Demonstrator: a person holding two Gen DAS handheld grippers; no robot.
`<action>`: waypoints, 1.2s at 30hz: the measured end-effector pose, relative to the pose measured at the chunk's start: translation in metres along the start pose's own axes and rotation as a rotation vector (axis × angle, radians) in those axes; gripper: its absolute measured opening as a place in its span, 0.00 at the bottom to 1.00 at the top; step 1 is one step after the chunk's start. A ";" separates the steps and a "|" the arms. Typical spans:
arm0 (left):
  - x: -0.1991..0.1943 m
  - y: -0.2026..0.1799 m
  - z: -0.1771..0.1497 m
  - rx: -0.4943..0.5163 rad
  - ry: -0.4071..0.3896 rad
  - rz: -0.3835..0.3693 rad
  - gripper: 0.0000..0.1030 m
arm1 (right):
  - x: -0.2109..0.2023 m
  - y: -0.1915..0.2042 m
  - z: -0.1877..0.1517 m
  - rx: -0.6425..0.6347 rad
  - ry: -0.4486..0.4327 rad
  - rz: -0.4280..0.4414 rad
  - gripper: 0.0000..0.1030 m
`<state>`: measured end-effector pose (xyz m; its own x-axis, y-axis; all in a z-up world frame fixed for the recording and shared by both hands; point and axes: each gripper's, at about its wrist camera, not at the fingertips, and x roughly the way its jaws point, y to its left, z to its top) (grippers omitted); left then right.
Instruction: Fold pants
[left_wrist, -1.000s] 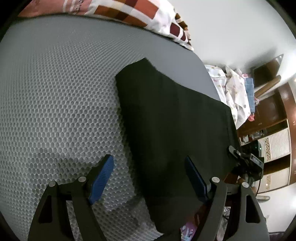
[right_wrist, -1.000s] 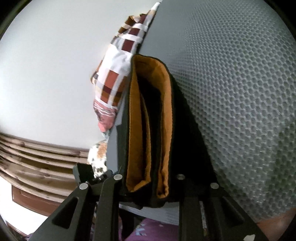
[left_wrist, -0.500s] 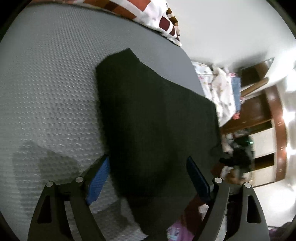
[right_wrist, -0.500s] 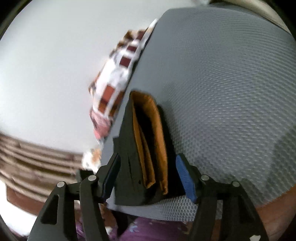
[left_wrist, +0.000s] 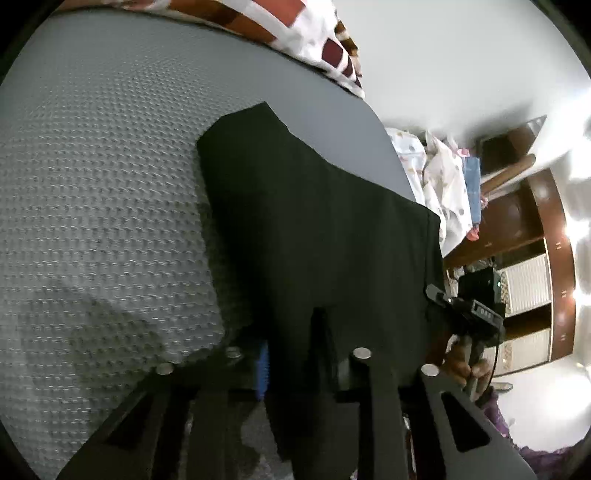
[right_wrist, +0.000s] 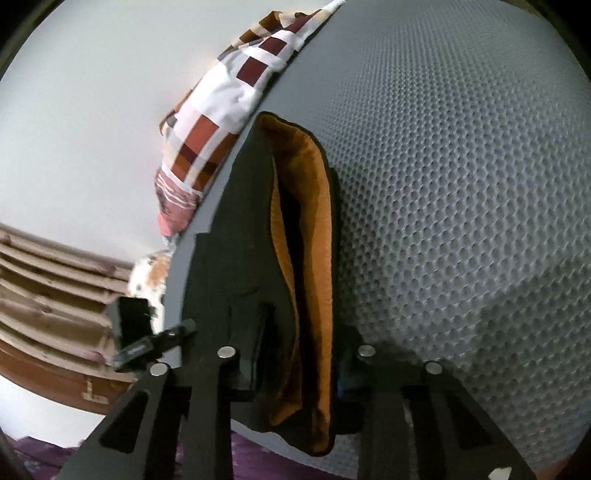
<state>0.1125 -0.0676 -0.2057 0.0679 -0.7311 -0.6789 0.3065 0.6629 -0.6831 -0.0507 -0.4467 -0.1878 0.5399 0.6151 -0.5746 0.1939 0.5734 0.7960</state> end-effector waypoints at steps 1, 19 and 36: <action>-0.006 0.002 0.001 0.004 -0.010 0.007 0.21 | 0.003 0.001 -0.002 0.014 -0.001 0.017 0.24; -0.097 0.080 -0.013 -0.050 -0.119 0.211 0.56 | 0.106 0.072 -0.020 -0.094 0.147 0.052 0.36; -0.081 0.058 -0.016 0.162 -0.154 0.311 0.41 | 0.139 0.098 -0.017 -0.190 0.162 -0.032 0.27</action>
<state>0.1094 0.0326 -0.1941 0.3197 -0.5230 -0.7901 0.3944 0.8316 -0.3910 0.0293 -0.2959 -0.1930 0.3946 0.6647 -0.6344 0.0429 0.6763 0.7353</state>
